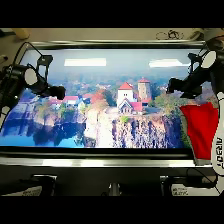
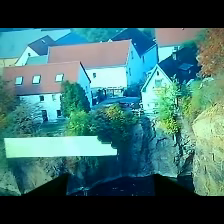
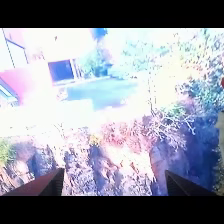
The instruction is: Fold the shirts.
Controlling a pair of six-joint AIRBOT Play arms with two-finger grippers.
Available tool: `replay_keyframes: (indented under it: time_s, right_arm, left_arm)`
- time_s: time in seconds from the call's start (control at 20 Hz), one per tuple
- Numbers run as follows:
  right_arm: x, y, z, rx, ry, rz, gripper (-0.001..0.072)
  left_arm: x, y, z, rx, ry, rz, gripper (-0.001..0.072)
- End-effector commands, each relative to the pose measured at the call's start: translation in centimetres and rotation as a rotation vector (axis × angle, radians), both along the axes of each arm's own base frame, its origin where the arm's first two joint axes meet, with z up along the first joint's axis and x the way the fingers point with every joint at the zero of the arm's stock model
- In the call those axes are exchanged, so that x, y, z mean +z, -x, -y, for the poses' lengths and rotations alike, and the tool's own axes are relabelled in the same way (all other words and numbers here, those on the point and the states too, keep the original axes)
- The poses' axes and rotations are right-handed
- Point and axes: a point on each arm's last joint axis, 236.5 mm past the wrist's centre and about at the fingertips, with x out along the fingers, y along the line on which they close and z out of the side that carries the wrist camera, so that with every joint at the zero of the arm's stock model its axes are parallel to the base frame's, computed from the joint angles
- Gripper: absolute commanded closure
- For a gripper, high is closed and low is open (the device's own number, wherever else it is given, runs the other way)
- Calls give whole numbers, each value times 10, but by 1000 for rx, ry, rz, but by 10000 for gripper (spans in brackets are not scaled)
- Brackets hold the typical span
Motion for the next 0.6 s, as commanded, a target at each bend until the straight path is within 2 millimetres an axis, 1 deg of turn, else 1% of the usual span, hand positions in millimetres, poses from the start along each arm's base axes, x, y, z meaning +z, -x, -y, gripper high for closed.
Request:
replay_keyframes:
  time_s: [0.0,0.2,0.55]
  right_arm:
    - [-10,14,-16,33,-23,-87,49]
    - [-10,14,-16,33,-23,-85,48]
    - [-10,14,-16,33,-23,-85,48]
  left_arm:
    - [-5,2,-1,-1,-10,3,94]
    - [-8,1,0,0,-10,-4,94]
    - [-9,1,0,0,-11,-5,94]
